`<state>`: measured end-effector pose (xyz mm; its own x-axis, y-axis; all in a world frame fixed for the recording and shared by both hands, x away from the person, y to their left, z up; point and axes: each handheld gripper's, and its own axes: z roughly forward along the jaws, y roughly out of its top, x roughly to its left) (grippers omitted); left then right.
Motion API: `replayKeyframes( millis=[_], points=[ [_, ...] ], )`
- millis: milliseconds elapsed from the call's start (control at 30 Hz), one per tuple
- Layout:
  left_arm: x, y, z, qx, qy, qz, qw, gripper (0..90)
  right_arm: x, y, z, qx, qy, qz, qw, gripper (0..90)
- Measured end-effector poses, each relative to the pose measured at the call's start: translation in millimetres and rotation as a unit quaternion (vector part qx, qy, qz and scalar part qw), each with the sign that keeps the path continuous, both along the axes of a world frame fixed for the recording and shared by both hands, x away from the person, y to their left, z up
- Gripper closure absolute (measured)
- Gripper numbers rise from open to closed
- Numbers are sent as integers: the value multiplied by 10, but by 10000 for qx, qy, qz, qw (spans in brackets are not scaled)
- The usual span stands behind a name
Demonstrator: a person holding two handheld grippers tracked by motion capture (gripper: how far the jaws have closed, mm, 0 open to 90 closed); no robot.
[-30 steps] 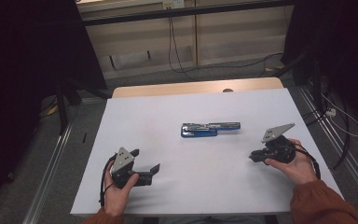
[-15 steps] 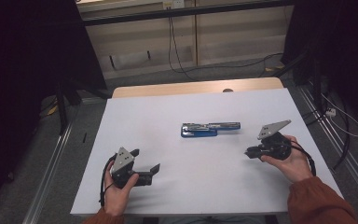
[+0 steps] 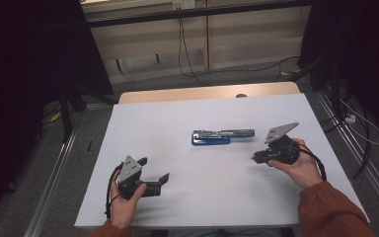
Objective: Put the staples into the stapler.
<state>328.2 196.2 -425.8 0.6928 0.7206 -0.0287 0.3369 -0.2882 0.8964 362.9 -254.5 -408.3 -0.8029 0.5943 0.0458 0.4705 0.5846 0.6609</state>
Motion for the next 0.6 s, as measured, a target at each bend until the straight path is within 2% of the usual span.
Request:
replayKeyframes(
  millis=[367, 600],
  points=[
    [-2, -4, -3, 38, 2, -11, 10000, 43, 142, 90, 59, 80, -76, 98, 9999, 793],
    [1, -4, -2, 39, 0, -21, 10000, 43, 227, 105, 147, 182, -176, 54, 9997, 793]
  ],
)
